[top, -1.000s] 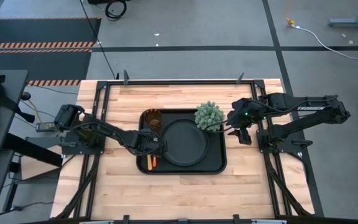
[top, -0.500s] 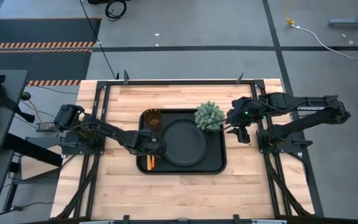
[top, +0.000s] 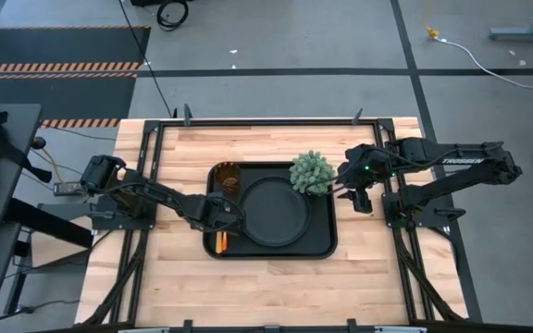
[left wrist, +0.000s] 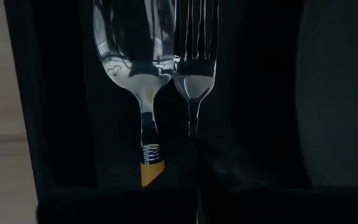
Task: Pick and place plate/cup/fork/spoon on tray
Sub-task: Put the orange fork on the black serving tray to the right of the orange spoon
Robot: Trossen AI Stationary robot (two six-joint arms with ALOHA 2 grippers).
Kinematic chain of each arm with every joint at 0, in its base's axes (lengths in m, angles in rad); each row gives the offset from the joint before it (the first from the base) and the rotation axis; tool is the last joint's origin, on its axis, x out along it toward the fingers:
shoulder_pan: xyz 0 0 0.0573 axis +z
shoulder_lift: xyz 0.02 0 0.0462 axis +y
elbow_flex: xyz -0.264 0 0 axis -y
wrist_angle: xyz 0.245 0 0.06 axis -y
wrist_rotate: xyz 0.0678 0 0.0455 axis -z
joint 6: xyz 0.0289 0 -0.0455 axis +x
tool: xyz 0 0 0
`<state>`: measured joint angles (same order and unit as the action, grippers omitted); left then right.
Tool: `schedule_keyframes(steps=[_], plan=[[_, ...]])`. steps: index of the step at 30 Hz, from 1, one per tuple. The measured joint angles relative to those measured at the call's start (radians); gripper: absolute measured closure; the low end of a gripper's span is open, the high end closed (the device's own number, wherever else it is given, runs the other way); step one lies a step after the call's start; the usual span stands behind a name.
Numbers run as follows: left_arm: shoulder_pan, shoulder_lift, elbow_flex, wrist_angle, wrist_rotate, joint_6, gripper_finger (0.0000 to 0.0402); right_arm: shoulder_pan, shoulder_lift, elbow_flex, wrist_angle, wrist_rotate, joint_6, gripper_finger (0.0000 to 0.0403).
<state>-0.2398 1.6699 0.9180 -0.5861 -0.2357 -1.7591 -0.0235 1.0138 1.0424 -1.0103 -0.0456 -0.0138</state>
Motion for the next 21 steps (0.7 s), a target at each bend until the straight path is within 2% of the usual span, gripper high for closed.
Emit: schedule_keyframes(steps=[13,16,21], plan=[[0.001,0.0,0.0,0.026,0.018,0.072,0.0393,0.0,0.0,0.0,0.012,0.0,-0.017,0.0186],[0.001,0.0,0.0,0.054,0.035,0.094,0.0372,0.0,0.0,0.0,0.012,-0.018,-0.038,0.0186],[0.001,0.0,0.0,0.075,0.059,0.097,0.0312,0.0,-0.005,0.0,0.011,-0.036,-0.066,0.0186]])
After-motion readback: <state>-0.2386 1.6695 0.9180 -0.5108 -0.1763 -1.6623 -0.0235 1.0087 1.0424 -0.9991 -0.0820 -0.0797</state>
